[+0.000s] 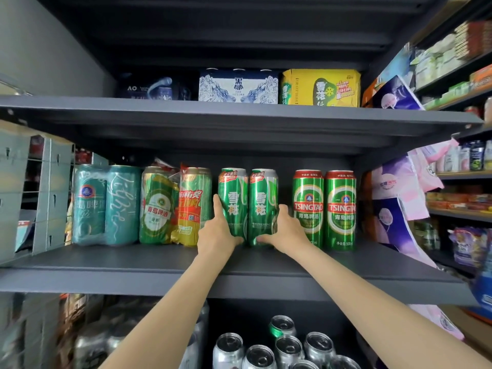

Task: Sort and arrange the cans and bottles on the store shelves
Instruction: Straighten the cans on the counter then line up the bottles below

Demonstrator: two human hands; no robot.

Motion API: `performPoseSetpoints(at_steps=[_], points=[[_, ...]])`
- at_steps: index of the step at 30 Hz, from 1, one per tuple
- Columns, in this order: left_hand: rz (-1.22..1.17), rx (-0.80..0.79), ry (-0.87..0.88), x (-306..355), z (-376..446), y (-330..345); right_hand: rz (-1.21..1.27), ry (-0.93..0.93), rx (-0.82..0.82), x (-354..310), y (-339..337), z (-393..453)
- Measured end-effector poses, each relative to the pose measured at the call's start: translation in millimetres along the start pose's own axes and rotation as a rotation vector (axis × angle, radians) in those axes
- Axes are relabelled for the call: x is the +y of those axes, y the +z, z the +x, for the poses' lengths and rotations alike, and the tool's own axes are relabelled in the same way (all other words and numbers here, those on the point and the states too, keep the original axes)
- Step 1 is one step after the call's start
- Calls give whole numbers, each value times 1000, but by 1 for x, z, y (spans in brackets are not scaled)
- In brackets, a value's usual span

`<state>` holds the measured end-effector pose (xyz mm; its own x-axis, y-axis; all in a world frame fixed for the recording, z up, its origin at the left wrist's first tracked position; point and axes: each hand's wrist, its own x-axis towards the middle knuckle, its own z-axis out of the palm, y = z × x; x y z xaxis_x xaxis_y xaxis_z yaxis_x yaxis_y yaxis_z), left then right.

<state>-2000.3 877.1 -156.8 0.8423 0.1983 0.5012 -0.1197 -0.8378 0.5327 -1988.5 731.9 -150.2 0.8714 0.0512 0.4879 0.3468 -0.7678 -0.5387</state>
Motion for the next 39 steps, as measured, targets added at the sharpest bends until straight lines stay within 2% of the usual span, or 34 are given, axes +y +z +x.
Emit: performPoseSetpoints(at_steps=[6,11,14,17,19,20,21,23,26,30,39], points=[[118,47,-32,4,-6,0,36,6,-39,2,1,3],[166,54,-9,7,-11,-2,-127,0,20,-4,5,-4],[199,136,101,8,-13,-5,-110,-115,163,-5,-12,-18],[169,293,269,8,-12,-7,-49,-242,392,5,-47,-29],[229,328,310,15,-13,-6,-73,-188,532,19,-72,-28],[270,312,296,21,-14,-3,-69,-92,553,26,-84,-27],[284,278,259,28,-15,1,-38,31,528,35,-93,-25],[261,190,163,41,-17,10,134,247,364,56,-102,-22],[279,137,89,44,-17,24,403,299,94,81,-88,-16],[238,152,37,41,-11,27,293,302,129,81,-72,-4],[193,86,38,41,-9,29,188,255,83,69,-57,7]])
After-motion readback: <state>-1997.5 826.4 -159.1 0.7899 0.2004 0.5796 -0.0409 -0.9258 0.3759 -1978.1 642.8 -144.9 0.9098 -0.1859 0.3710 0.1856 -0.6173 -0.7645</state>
